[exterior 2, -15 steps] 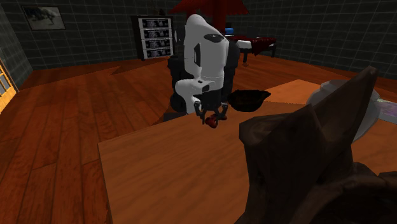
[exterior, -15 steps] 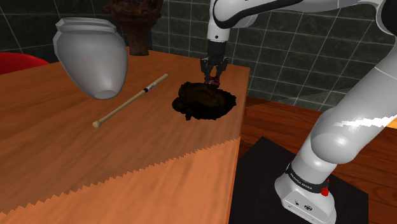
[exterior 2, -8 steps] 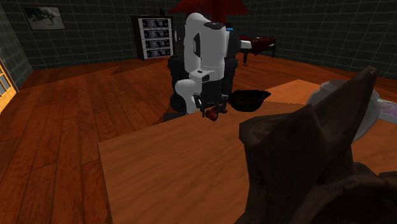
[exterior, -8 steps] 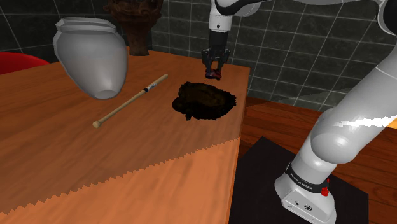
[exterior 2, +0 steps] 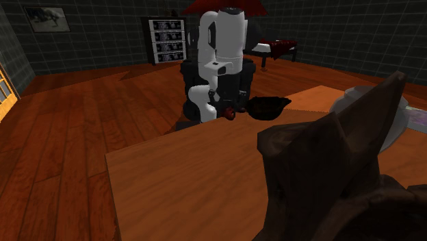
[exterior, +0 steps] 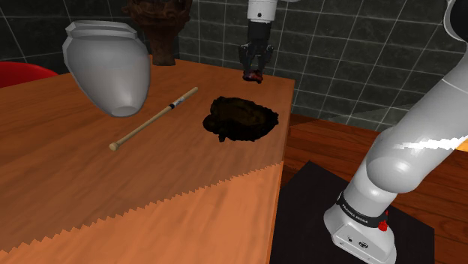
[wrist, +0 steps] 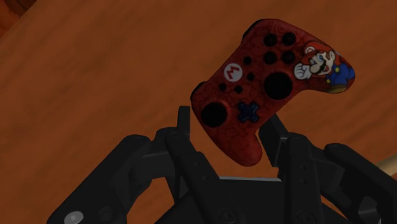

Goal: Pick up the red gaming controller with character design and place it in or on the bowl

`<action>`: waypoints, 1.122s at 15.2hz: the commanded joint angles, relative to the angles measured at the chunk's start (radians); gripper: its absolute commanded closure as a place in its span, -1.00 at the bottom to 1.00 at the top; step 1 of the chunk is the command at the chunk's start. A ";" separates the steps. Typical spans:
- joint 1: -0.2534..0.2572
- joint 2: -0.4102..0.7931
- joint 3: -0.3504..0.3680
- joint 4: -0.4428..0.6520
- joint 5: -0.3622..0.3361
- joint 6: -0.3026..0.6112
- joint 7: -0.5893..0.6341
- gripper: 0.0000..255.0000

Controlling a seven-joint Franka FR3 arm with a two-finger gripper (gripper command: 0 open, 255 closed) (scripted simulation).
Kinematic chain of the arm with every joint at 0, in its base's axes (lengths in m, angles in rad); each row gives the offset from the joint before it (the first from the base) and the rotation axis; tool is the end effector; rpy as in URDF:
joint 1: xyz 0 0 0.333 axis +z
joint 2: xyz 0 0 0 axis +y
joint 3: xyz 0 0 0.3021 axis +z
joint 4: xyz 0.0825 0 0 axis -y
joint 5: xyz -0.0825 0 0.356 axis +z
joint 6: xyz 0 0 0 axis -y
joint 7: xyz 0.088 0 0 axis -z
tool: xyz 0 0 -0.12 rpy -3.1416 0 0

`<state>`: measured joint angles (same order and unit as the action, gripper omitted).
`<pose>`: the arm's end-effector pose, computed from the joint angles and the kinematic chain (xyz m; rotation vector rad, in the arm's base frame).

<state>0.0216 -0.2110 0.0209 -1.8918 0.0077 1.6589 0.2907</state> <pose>0.4652 0.0215 0.5667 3.1166 -0.3908 -0.0348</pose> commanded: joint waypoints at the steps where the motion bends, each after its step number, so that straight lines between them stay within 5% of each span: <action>1: 0.000 0.005 0.000 0.031 0.000 -0.026 0.000 1.00; 17: 0.009 0.040 0.013 0.263 0.002 -0.224 0.023 1.00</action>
<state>0.0254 -0.1639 0.0265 -1.6271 0.0081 1.4410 0.3019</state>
